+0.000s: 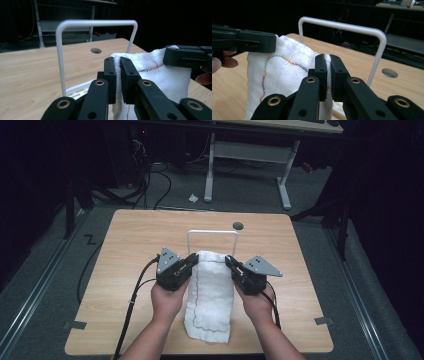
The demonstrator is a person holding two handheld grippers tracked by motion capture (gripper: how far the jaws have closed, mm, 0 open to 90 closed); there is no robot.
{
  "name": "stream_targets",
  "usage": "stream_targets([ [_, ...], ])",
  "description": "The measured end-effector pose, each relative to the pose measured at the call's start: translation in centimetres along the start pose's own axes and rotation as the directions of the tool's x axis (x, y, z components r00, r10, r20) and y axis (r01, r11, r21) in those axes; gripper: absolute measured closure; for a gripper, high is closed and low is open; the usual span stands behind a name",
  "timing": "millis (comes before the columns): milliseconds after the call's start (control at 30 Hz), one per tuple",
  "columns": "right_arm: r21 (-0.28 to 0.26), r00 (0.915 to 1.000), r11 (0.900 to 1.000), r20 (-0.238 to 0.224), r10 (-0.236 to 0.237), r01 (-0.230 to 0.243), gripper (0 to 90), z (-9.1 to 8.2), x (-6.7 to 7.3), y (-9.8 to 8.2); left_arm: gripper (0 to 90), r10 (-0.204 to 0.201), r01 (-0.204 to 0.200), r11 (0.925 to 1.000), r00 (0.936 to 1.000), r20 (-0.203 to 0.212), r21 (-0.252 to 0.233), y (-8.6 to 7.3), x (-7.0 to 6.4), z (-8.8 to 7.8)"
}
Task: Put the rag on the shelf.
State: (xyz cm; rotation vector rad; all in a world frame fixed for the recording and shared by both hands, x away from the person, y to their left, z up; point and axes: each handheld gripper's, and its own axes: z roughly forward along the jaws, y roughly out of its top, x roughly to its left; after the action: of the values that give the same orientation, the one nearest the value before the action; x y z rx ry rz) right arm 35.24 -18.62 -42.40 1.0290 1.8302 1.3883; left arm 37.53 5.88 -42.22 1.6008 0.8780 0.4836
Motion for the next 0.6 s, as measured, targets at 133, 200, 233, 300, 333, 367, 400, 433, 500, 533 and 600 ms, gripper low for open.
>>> stream_targets([
  [133,-0.034,1.0,0.999,0.001,-0.008,0.008,86.0,-0.4,0.0,1.4,84.1,0.016,-0.016,0.9995,0.9999,0.005,-0.028,1.4,-0.3,-0.3],
  [200,-0.059,0.9999,0.998,0.001,-0.011,0.011,86.0,-0.7,-0.1,2.4,84.1,0.032,-0.032,0.9986,0.9995,0.005,-0.043,2.2,-0.5,-0.5],
  [233,-0.059,0.9999,0.998,0.001,-0.011,0.011,86.0,-0.7,-0.1,2.4,84.1,0.038,-0.038,0.9979,0.9993,0.004,-0.052,2.5,-0.6,-0.6],
  [300,-0.071,0.9999,0.997,0.001,-0.016,0.016,86.0,-0.9,-0.1,3.1,84.1,0.048,-0.047,0.9968,0.9988,0.006,-0.065,3.2,-0.8,-0.9],
  [333,-0.074,0.9999,0.997,0.002,-0.015,0.015,86.0,-1.0,-0.1,3.4,84.2,0.051,-0.05,0.9962,0.9987,0.005,-0.071,3.5,-0.8,-1.0],
  [367,-0.083,0.9998,0.996,0.004,-0.02,0.021,86.0,-1.1,-0.1,3.7,84.2,0.051,-0.051,0.9958,0.9987,0.006,-0.076,3.8,-0.9,-1.1],
  [400,-0.089,0.9998,0.996,0.005,-0.019,0.02,86.0,-1.2,-0.1,4.0,84.1,0.052,-0.052,0.9955,0.9986,0.007,-0.08,4.0,-0.9,-1.2],
  [433,-0.095,0.9998,0.995,0.005,-0.021,0.022,86.0,-1.3,-0.1,4.3,84.1,0.055,-0.055,0.9951,0.9985,0.005,-0.082,4.3,-0.9,-1.2],
  [500,-0.108,0.9998,0.994,0.006,-0.019,0.019,86.0,-1.4,-0.2,4.8,84.1,0.061,-0.06,0.9938,0.9981,0.005,-0.093,4.8,-1.0,-1.4],
  [533,-0.113,0.9997,0.993,0.008,-0.021,0.022,86.0,-1.5,-0.2,5.0,84.1,0.067,-0.066,0.9928,0.9977,0.005,-0.1,5.1,-1.1,-1.4],
  [600,-0.123,0.9997,0.992,0.007,-0.023,0.023,86.1,-1.7,-0.3,5.5,84.2,0.075,-0.074,0.9909,0.9972,0.006,-0.113,5.7,-1.2,-1.6],
])
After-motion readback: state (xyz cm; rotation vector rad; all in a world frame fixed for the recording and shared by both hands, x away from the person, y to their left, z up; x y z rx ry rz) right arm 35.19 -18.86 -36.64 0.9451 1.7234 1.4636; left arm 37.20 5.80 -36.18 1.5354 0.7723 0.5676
